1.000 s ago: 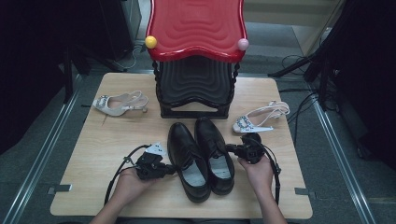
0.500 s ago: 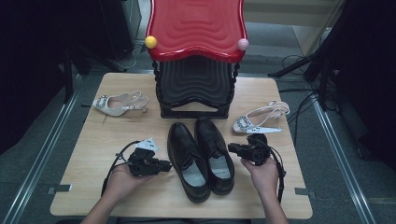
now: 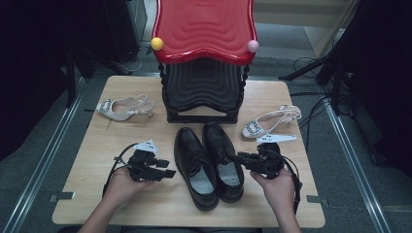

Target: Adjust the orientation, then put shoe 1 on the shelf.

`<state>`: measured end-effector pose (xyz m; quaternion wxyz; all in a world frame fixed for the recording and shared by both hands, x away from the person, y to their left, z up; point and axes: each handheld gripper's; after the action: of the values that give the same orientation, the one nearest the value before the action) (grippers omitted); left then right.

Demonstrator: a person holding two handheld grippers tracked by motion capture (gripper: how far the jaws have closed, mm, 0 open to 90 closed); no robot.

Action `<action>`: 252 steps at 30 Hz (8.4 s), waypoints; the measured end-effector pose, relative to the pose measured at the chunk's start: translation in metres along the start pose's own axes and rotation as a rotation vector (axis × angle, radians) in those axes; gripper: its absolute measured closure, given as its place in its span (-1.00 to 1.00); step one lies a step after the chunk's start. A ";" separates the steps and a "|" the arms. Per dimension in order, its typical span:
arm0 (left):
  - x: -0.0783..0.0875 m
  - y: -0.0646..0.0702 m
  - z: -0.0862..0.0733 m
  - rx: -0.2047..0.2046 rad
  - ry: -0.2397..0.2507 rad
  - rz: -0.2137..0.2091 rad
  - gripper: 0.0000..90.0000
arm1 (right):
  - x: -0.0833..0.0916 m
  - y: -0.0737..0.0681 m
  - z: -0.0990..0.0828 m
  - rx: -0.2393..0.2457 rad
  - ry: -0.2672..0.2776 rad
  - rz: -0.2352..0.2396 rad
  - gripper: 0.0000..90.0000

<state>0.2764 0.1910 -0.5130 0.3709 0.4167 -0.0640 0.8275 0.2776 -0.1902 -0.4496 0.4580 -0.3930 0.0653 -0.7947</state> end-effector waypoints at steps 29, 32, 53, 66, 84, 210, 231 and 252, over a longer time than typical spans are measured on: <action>0.006 -0.010 0.012 -0.040 0.047 0.052 0.00 | -0.046 -0.045 -0.001 -0.001 -0.196 0.012 0.35; 0.006 -0.012 0.012 -0.036 0.055 0.052 0.00 | -0.058 -0.043 0.001 -0.017 -0.234 -0.013 0.35; 0.014 -0.027 0.010 0.023 0.093 0.068 -0.03 | -0.089 -0.035 0.006 -0.076 -0.324 -0.088 0.55; 0.011 -0.027 0.011 -0.005 0.081 0.076 -0.03 | -0.080 -0.027 0.006 -0.111 -0.327 -0.084 0.83; 0.010 -0.026 0.007 0.010 0.072 0.082 -0.03 | -0.030 0.000 0.023 -0.112 -0.269 0.060 0.85; 0.020 -0.030 0.027 0.001 0.070 0.011 0.38 | -0.031 -0.042 0.115 0.092 0.191 0.010 0.23; 0.083 -0.024 0.147 -0.120 0.154 0.010 0.82 | -0.063 -0.024 0.063 0.126 0.085 0.095 0.25; 0.107 -0.015 0.294 -0.191 0.188 0.040 0.95 | -0.085 -0.016 0.063 0.113 0.111 0.073 0.43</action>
<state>0.4347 0.1394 -0.2472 0.3965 0.2988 -0.1158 0.8603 0.3325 -0.0987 -0.4471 0.5039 -0.3191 0.0597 -0.8004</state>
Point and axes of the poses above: each handheld gripper's, and its own axes: x roughly backward along the jaws, z roughly out of its top, y roughly to its right, and after that the axes turned 11 degrees about z, right-handed
